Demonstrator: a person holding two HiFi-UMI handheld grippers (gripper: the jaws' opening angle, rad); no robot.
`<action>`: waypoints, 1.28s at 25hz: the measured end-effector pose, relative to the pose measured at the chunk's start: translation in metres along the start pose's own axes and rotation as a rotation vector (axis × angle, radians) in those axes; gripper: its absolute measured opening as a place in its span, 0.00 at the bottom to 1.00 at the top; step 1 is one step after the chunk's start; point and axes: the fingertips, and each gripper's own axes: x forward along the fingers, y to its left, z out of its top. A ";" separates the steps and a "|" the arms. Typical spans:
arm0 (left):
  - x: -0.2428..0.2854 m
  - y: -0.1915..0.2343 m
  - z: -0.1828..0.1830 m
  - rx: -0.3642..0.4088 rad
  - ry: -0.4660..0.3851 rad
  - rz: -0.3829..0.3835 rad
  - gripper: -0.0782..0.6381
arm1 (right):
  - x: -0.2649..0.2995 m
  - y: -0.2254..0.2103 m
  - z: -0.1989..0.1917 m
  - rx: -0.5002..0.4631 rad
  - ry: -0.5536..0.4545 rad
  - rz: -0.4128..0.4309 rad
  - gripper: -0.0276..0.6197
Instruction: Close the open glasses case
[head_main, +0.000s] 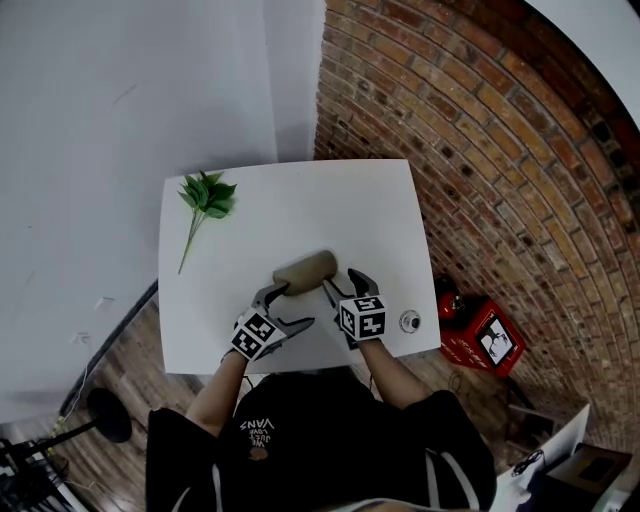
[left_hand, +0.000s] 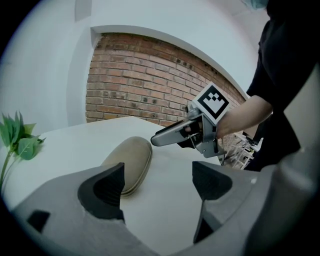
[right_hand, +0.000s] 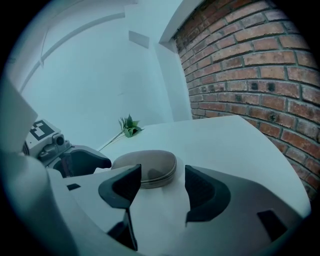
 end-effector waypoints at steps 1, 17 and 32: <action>-0.002 0.000 0.001 0.002 -0.003 -0.001 0.70 | -0.002 0.000 0.000 0.003 -0.005 -0.005 0.44; -0.054 -0.003 0.025 0.054 -0.127 0.023 0.61 | -0.059 0.018 0.011 0.079 -0.173 -0.118 0.36; -0.110 -0.008 0.022 0.122 -0.216 0.042 0.27 | -0.096 0.061 0.003 0.072 -0.258 -0.192 0.09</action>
